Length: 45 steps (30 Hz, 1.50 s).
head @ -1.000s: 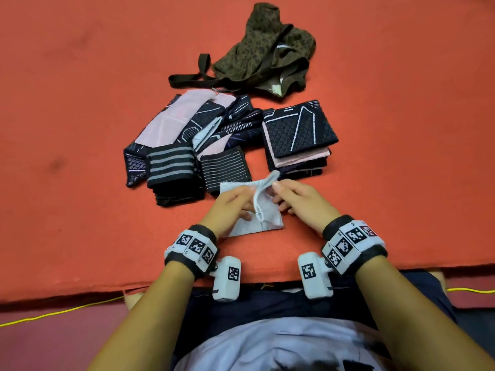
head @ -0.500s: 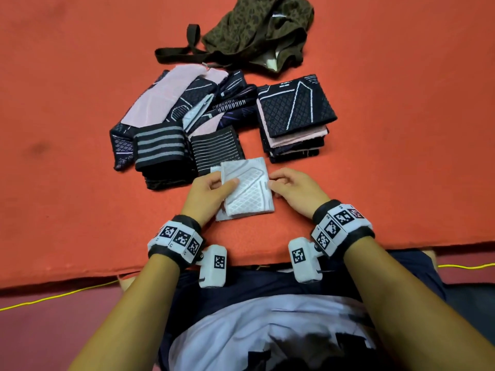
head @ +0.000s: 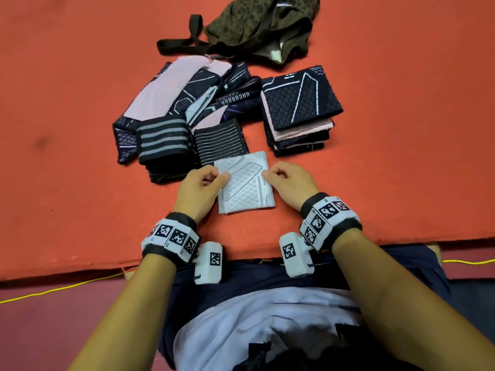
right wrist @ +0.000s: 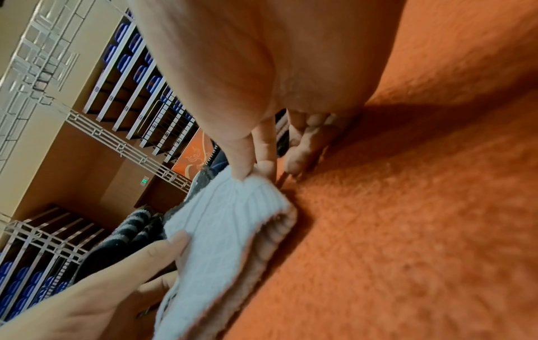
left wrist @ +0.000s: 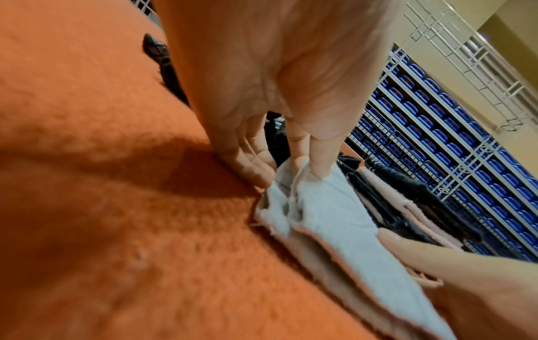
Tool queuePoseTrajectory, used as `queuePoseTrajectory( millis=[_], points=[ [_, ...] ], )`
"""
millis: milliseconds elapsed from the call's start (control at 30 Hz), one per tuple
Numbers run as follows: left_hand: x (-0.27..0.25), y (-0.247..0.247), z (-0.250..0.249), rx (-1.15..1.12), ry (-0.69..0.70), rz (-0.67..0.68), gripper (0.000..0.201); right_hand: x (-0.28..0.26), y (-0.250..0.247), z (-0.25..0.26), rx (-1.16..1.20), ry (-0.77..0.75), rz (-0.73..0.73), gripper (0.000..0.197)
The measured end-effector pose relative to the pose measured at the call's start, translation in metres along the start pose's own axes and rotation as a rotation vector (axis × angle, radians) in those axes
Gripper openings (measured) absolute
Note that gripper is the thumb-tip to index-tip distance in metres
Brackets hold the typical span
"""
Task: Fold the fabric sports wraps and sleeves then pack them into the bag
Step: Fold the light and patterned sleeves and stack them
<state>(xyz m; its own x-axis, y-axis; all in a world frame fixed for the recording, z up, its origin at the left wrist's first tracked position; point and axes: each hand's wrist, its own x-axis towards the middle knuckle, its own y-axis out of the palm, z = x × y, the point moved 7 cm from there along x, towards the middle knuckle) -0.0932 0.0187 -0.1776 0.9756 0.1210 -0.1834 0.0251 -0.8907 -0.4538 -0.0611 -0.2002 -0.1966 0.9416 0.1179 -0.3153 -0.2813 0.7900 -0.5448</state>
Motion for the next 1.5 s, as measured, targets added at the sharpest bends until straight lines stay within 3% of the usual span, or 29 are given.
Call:
queuePoseTrajectory(
  millis=[167,333,567,733,1500],
  points=[
    [-0.002,-0.003,0.000,-0.133,-0.052,0.014,0.022,-0.008,-0.004,0.009,0.135,-0.021,0.035,0.024],
    [-0.006,0.005,-0.008,-0.197,-0.081,0.054,0.021,-0.011,-0.006,0.005,0.286,0.053,0.060,0.031],
    [-0.007,0.026,-0.015,-0.217,-0.101,0.147,0.014,-0.007,-0.025,-0.011,0.408,0.140,0.041,0.012],
    [-0.006,0.026,-0.002,-0.110,-0.153,0.141,0.023,-0.009,-0.019,-0.013,0.386,0.146,0.043,0.024],
    [-0.001,0.025,-0.001,-0.002,-0.157,0.102,0.014,-0.007,-0.009,-0.002,0.178,0.040,0.053,0.022]
  ],
)
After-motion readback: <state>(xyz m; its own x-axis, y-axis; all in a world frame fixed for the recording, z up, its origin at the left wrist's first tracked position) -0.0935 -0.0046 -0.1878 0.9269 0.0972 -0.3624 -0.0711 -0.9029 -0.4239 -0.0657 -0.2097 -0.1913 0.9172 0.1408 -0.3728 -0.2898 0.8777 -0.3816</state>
